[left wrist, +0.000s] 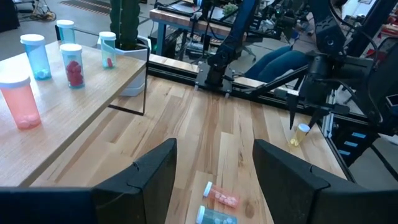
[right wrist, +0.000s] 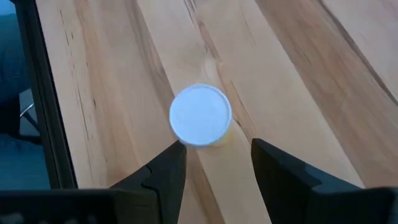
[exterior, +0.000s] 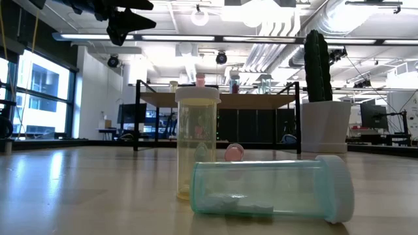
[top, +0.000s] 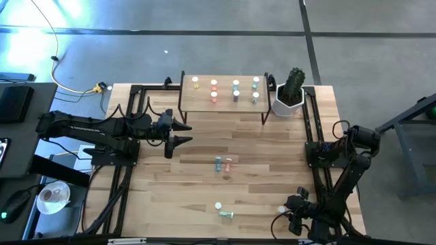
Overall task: Pick and place medicine bottles onto shelf by color
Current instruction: Put the right yellow pill bottle on the shelf aligned with the other yellow pill bottle
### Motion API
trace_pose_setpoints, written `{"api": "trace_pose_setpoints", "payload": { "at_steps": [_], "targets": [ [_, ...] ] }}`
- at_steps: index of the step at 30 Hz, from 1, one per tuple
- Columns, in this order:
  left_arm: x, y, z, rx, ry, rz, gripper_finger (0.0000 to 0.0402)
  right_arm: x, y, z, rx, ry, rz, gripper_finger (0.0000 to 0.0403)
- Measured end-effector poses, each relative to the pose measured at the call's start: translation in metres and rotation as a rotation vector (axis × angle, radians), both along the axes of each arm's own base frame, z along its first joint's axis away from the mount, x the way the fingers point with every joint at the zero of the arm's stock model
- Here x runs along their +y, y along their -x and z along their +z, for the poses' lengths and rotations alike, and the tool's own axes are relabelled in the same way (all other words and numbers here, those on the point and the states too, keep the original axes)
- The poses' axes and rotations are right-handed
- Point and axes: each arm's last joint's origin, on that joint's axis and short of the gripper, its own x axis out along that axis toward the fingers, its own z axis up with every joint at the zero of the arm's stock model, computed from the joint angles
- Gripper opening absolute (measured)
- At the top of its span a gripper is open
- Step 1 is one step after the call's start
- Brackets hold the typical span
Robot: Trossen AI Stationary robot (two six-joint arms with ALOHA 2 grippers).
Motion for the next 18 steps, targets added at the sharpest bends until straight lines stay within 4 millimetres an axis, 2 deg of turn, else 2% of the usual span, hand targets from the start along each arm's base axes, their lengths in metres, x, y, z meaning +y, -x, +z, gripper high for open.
{"api": "trace_pose_setpoints", "payload": {
  "at_steps": [11, 18],
  "targets": [
    [0.0, 0.0, 0.0, 0.0, 0.0, 0.0, 0.02, 0.01, -0.005, -0.029, -0.037, 0.044, -0.014, 0.0172],
    [0.0, 0.0, 0.0, 0.0, 0.0, 0.0, 0.02, 0.01, -0.007, -0.033, -0.082, 0.06, -0.041, 0.0172]
  ]
}}
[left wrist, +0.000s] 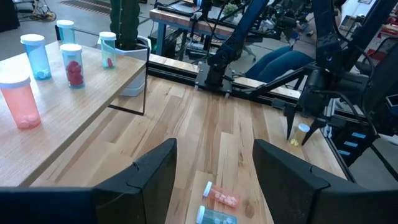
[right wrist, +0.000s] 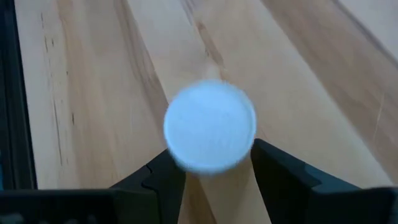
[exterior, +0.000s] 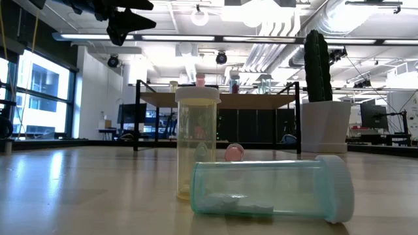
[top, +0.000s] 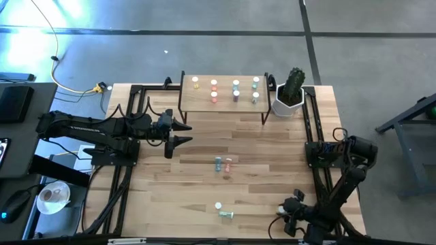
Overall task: Pick and place medicine bottles onto shelf by color
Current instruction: Put the right yellow pill bottle on the shelf aligned with the other yellow pill bottle
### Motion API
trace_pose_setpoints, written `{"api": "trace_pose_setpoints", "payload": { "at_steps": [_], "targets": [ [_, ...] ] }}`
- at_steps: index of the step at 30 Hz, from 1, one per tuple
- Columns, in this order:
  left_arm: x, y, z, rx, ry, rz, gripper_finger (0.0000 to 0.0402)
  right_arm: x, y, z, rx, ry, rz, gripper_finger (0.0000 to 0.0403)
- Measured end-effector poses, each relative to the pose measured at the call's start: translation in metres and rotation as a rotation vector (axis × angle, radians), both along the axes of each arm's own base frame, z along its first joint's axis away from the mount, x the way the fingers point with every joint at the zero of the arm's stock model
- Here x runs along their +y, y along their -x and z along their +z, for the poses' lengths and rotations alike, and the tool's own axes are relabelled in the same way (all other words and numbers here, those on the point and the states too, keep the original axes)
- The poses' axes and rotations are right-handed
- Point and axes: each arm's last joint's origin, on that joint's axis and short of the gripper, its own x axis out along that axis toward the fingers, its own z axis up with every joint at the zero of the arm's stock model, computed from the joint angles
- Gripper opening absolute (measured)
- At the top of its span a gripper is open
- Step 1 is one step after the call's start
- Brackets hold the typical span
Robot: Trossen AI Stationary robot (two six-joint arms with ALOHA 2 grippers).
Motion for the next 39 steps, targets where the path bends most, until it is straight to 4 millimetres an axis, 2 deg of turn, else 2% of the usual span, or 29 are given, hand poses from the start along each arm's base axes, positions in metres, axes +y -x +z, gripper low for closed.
{"api": "trace_pose_setpoints", "payload": {
  "at_steps": [6, 14, 21, 29, 32, 36, 39],
  "targets": [
    [0.0, 0.0, 0.0, 0.0, 0.0, 0.0, 0.02, -0.001, -0.001, 0.001, -0.043, 0.027, -0.008, 0.0171],
    [0.0, 0.0, 0.0, 0.0, 0.0, 0.0, 0.02, -0.001, 0.0, 0.0, 0.003, 0.006, -0.007, 0.0142],
    [0.0, 0.0, 0.0, 0.0, 0.0, 0.0, 0.02, -0.001, 0.0, 0.0, 0.001, -0.001, -0.016, 0.0135],
    [0.0, 0.0, 0.0, 0.0, 0.0, 0.0, 0.02, 0.0, -0.001, 0.0, -0.021, -0.012, -0.027, 0.0079],
    [0.0, 0.0, 0.0, 0.0, 0.0, 0.0, 0.02, 0.0, -0.001, 0.0, -0.031, -0.027, -0.047, 0.0071],
    [0.0, 0.0, -0.001, 0.015, 0.002, -0.001, 0.02, -0.001, -0.008, 0.001, -0.046, -0.079, -0.101, 0.0077],
    [0.0, 0.001, -0.003, 0.036, 0.005, -0.007, 0.02, -0.002, -0.02, 0.002, -0.069, -0.124, -0.137, 0.0079]
  ]
}}
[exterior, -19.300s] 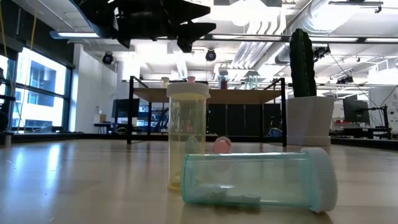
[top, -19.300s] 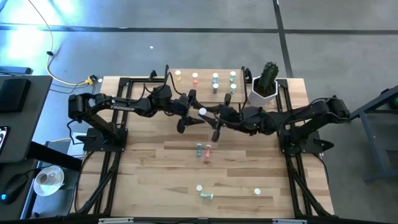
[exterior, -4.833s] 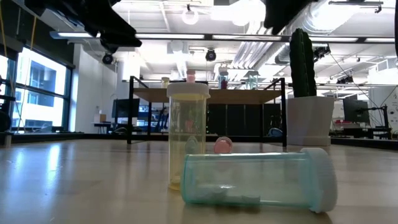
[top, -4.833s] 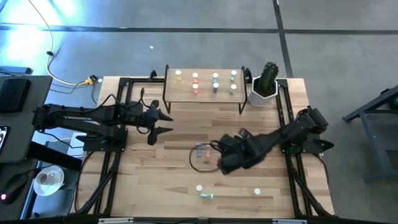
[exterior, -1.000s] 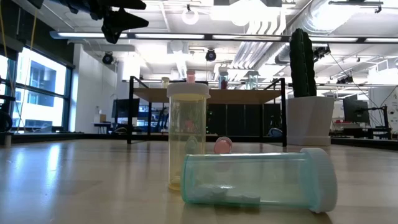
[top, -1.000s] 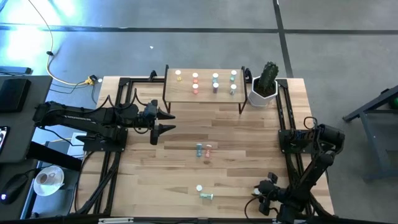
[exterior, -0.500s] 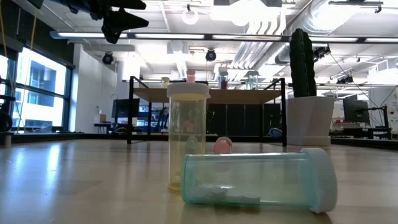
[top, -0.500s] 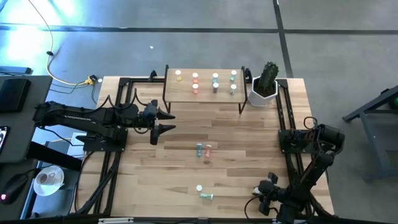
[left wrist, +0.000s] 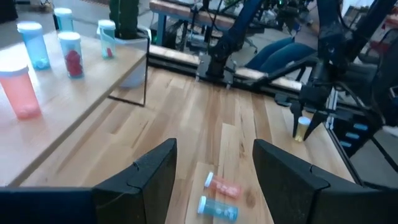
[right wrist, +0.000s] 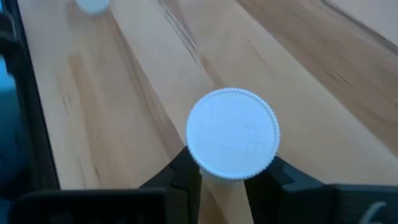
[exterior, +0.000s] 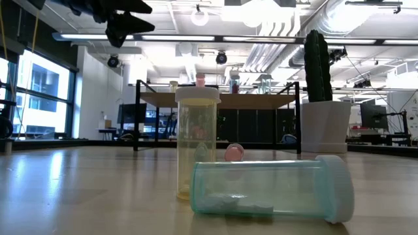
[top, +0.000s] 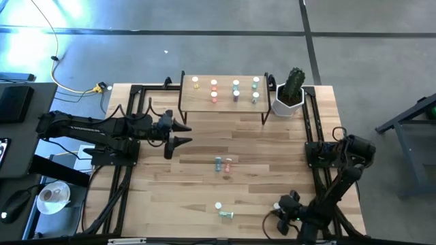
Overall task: Pick and place medicine bottles onto shelf by color
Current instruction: Put the right yellow pill bottle on the shelf aligned with the other yellow pill bottle
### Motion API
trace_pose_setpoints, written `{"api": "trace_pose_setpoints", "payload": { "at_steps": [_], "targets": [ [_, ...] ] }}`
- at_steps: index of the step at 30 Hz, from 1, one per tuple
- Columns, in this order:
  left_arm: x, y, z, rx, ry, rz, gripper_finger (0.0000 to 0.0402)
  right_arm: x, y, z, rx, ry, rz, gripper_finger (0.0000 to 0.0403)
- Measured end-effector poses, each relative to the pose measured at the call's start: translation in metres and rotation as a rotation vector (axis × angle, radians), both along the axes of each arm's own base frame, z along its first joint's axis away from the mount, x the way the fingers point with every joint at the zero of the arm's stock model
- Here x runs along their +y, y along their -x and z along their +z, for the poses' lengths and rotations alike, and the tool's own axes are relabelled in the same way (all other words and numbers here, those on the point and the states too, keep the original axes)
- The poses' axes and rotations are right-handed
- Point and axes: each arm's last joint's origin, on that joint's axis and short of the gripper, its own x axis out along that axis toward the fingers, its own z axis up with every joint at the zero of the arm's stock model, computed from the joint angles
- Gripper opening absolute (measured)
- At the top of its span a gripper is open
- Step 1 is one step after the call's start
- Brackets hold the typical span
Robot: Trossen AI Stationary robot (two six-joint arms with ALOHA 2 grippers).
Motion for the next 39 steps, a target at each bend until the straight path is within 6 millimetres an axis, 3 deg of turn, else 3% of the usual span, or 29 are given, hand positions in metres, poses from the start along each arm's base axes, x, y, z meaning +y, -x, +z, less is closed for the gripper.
{"api": "trace_pose_setpoints", "payload": {
  "at_steps": [6, 14, 26, 35, 39],
  "targets": [
    [-0.002, 0.002, -0.008, 0.08, 0.029, -0.069, 0.02, -0.01, -0.035, 0.007, -0.052, -0.058, -0.057, 0.0079],
    [-0.004, 0.005, -0.016, 0.178, -0.013, -0.16, 0.02, -0.046, -0.083, 0.043, -0.146, -0.041, -0.065, 0.0079],
    [-0.005, 0.007, -0.018, 0.218, -0.071, -0.186, 0.02, -0.132, -0.163, 0.075, -0.229, -0.137, 0.088, 0.0079],
    [0.002, 0.004, -0.018, 0.213, -0.154, -0.182, 0.02, -0.2, -0.196, 0.09, -0.373, -0.183, 0.11, 0.0078],
    [0.011, 0.004, -0.016, 0.225, -0.177, -0.147, 0.02, -0.229, -0.209, 0.108, -0.38, -0.167, 0.13, 0.0078]
  ]
}}
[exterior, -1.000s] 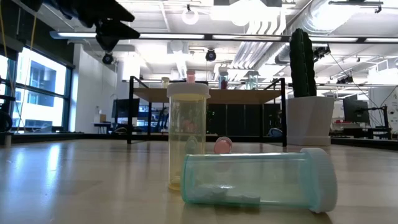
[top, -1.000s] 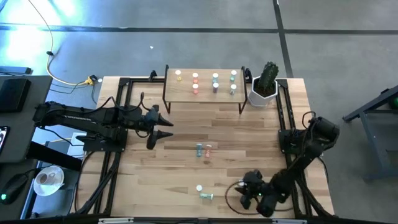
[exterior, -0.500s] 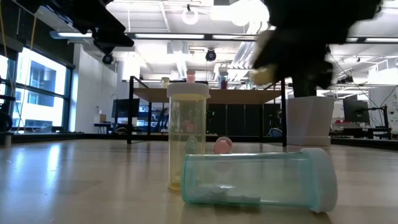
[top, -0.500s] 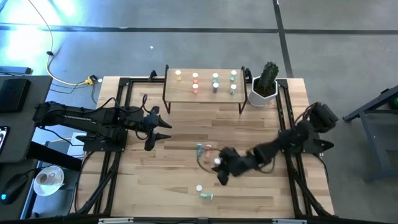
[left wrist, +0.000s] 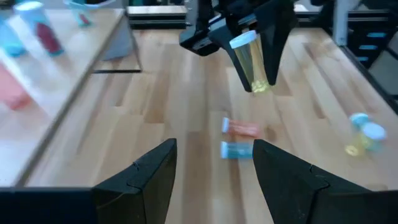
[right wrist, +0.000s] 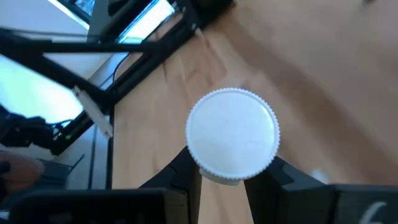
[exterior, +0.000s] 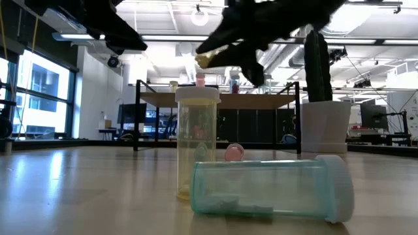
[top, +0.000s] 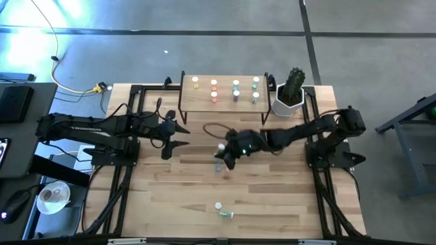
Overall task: Pick and place medicine bottles onto shelf by color
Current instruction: Put the right yellow pill bottle on the shelf aligned with the other yellow pill bottle
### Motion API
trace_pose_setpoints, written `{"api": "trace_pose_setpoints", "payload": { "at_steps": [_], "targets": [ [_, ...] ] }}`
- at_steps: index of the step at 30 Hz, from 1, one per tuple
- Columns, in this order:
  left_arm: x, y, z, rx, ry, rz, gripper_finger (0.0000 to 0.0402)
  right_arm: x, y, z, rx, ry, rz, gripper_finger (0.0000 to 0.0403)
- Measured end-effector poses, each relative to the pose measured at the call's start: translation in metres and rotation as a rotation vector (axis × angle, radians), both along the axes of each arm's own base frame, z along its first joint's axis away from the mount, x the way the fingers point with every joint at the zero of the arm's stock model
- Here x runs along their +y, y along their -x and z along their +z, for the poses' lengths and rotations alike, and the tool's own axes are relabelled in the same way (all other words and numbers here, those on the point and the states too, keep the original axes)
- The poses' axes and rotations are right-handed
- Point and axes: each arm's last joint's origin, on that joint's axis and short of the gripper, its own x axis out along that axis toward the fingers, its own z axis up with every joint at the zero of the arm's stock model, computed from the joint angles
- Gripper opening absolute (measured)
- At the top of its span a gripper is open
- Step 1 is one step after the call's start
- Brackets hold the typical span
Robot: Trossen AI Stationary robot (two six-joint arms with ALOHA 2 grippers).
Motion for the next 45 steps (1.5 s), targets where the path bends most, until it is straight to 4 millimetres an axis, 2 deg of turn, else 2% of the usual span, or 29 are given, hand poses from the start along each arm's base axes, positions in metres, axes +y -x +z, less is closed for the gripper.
{"api": "trace_pose_setpoints", "payload": {
  "at_steps": [5, 8, 12, 15, 20, 24, 28, 34, 41, 45],
  "targets": [
    [0.015, -0.002, 0.017, 0.016, -0.029, 0.038, 0.02, -0.025, -0.012, 0.031, 0.012, 0.089, 0.023, 0.0078],
    [0.024, -0.006, 0.026, 0.037, 0.013, 0.017, 0.02, -0.036, -0.015, 0.044, 0.052, 0.135, 0.021, 0.0078],
    [0.035, -0.014, 0.033, 0.05, 0.116, -0.01, 0.02, -0.042, -0.016, 0.056, 0.09, 0.173, 0.03, 0.0078],
    [0.041, -0.022, 0.03, 0.077, 0.168, -0.017, 0.02, -0.043, -0.015, 0.058, 0.12, 0.196, 0.051, 0.0078],
    [0.042, -0.03, 0.022, 0.143, 0.269, -0.019, 0.02, -0.04, -0.015, 0.056, 0.123, 0.204, 0.118, 0.0078],
    [0.04, -0.033, 0.018, 0.178, 0.337, -0.018, 0.02, -0.039, -0.021, 0.046, 0.141, 0.196, 0.142, 0.0078],
    [0.035, -0.034, 0.018, 0.179, 0.381, -0.06, 0.02, -0.033, -0.034, 0.027, 0.148, 0.178, 0.183, 0.0078],
    [0.031, -0.032, 0.015, 0.219, 0.396, -0.071, 0.02, -0.024, -0.056, 0.009, 0.054, 0.108, 0.257, 0.0078],
    [0.031, -0.033, 0.016, 0.205, 0.391, -0.075, 0.02, -0.02, -0.085, 0.005, 0.092, 0.14, 0.337, 0.0078],
    [0.029, -0.033, 0.016, 0.213, 0.394, -0.097, 0.02, -0.02, -0.092, 0.006, 0.159, 0.185, 0.36, 0.0078]
  ]
}}
